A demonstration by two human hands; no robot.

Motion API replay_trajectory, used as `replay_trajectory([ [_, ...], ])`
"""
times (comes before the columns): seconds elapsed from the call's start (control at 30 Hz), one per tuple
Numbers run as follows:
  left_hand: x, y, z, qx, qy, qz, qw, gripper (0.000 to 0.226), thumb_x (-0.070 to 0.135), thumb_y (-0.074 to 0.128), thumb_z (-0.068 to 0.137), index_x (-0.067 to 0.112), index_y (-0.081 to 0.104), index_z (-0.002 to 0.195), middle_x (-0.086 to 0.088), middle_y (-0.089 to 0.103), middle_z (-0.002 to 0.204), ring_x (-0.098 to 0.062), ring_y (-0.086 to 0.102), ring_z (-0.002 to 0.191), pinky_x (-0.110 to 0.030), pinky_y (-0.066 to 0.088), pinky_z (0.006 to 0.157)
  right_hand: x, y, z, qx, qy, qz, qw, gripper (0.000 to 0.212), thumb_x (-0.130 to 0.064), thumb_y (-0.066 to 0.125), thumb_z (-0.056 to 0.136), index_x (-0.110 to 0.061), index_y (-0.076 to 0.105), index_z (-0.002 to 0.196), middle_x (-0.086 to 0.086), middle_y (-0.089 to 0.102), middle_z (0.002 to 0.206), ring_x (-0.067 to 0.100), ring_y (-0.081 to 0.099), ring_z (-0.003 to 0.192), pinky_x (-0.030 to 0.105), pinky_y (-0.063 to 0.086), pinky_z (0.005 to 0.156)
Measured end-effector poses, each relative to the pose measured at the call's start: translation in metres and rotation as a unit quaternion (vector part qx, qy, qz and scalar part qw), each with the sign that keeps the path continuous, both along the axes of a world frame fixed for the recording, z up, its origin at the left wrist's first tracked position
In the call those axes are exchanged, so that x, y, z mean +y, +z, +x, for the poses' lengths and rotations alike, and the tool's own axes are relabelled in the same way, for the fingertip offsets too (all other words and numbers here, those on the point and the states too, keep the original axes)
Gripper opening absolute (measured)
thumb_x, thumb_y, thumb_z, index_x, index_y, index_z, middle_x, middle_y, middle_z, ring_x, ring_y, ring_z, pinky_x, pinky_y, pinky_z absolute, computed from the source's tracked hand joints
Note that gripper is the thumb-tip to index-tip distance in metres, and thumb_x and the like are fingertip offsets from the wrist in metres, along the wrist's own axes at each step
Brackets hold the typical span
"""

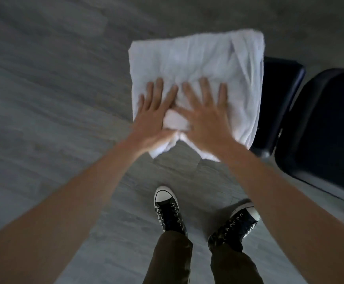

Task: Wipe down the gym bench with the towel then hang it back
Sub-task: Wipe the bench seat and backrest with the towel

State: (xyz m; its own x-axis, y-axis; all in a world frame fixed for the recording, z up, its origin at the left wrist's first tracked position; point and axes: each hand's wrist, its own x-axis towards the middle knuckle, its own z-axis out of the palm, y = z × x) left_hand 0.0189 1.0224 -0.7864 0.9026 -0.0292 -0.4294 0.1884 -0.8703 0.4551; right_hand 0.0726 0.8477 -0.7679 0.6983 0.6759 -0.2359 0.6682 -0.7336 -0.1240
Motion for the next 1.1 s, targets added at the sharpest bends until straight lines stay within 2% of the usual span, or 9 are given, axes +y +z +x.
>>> replay_trajectory([
  [0.1, -0.018, 0.001, -0.001, -0.007, -0.028, 0.012, 1.000, 0.103, 0.068, 0.036, 0.076, 0.032, 0.002, 0.166, -0.014, -0.017, 0.174, -0.042, -0.019, 0.159, -0.059, -0.007, 0.128, -0.026, 0.002, -0.004, 0.012, -0.016, 0.012, 1.000, 0.068, -0.048, 0.068, 0.087, -0.043, 0.042, 0.150, 0.004, 0.022, 0.169, 0.044, 0.009, 0.156, 0.076, 0.002, 0.115],
  [0.3, -0.079, 0.019, 0.147, -0.018, -0.100, -0.021, 0.995, 0.090, 0.052, 0.041, 0.083, 0.042, 0.008, 0.166, -0.008, -0.009, 0.176, -0.036, -0.016, 0.161, -0.058, -0.011, 0.127, -0.078, 0.024, 0.096, 0.043, -0.227, 0.008, 0.973, 0.052, -0.049, 0.051, 0.096, -0.045, 0.044, 0.147, -0.004, 0.004, 0.172, 0.038, -0.016, 0.156, 0.078, -0.014, 0.110],
  [0.43, -0.094, 0.017, 0.062, -0.066, -0.076, -0.037, 0.994, 0.096, 0.048, 0.045, 0.080, 0.038, 0.004, 0.167, -0.007, -0.015, 0.176, -0.033, -0.020, 0.160, -0.056, -0.012, 0.128, -0.094, 0.026, 0.024, 0.029, -0.191, 0.024, 0.981, 0.060, -0.061, 0.049, 0.093, -0.048, 0.036, 0.151, -0.001, 0.003, 0.173, 0.045, -0.012, 0.155, 0.081, -0.004, 0.111],
  [0.57, -0.112, 0.013, -0.029, -0.077, -0.087, -0.019, 0.993, 0.109, 0.040, 0.059, 0.075, 0.031, 0.002, 0.167, -0.014, -0.019, 0.174, -0.038, -0.023, 0.159, -0.060, -0.016, 0.126, -0.116, 0.034, -0.066, 0.085, -0.191, 0.072, 0.975, 0.062, -0.031, 0.042, 0.091, -0.045, 0.040, 0.151, 0.004, 0.005, 0.172, 0.046, -0.010, 0.155, 0.082, 0.001, 0.111],
  [0.73, -0.120, 0.021, 0.087, -0.047, -0.059, -0.029, 0.997, 0.088, 0.047, 0.045, 0.089, 0.040, 0.001, 0.166, -0.006, -0.016, 0.175, -0.034, -0.021, 0.160, -0.055, -0.015, 0.127, -0.116, 0.028, 0.046, 0.056, -0.197, 0.037, 0.978, 0.059, -0.056, 0.054, 0.095, -0.037, 0.044, 0.150, -0.003, 0.009, 0.172, 0.044, -0.009, 0.155, 0.077, -0.003, 0.115],
  [0.8, -0.125, 0.023, 0.139, -0.022, -0.023, -0.045, 0.998, 0.079, 0.044, 0.044, 0.094, 0.044, 0.009, 0.165, -0.004, -0.005, 0.177, -0.033, -0.013, 0.162, -0.056, -0.012, 0.127, -0.113, 0.041, 0.092, 0.091, -0.257, 0.070, 0.960, 0.057, -0.046, 0.054, 0.099, -0.032, 0.040, 0.153, -0.003, 0.019, 0.169, 0.037, 0.002, 0.157, 0.069, 0.002, 0.120],
  [0.87, -0.132, 0.035, 0.165, 0.022, 0.026, -0.142, 0.989, 0.083, 0.048, 0.048, 0.085, 0.047, 0.019, 0.163, -0.001, 0.021, 0.175, -0.032, 0.010, 0.162, -0.060, -0.002, 0.128, -0.116, 0.068, 0.116, 0.137, -0.262, 0.157, 0.942, 0.050, -0.034, 0.056, 0.098, -0.033, 0.047, 0.147, -0.006, 0.050, 0.149, 0.024, 0.042, 0.143, 0.049, 0.029, 0.120],
  [1.0, -0.166, 0.091, 0.174, -0.030, 0.089, -0.338, 0.936, 0.073, 0.036, 0.054, 0.077, 0.028, 0.052, 0.149, 0.000, 0.070, 0.132, -0.017, 0.063, 0.125, -0.043, 0.048, 0.110, -0.148, 0.130, 0.136, 0.160, -0.330, 0.266, 0.891, 0.026, -0.027, 0.061, 0.091, -0.038, 0.065, 0.113, -0.023, 0.066, 0.095, -0.017, 0.061, 0.081, 0.008, 0.050, 0.080],
  [1.1, -0.215, 0.135, 0.188, -0.094, 0.069, -0.313, 0.943, 0.037, 0.032, 0.052, 0.080, 0.010, 0.064, 0.107, -0.002, 0.065, 0.087, -0.012, 0.064, 0.080, -0.034, 0.052, 0.073, -0.200, 0.168, 0.147, 0.133, -0.466, 0.295, 0.823, 0.016, -0.030, 0.058, 0.090, -0.024, 0.058, 0.105, -0.011, 0.061, 0.095, 0.013, 0.068, 0.091, 0.018, 0.051, 0.078],
])
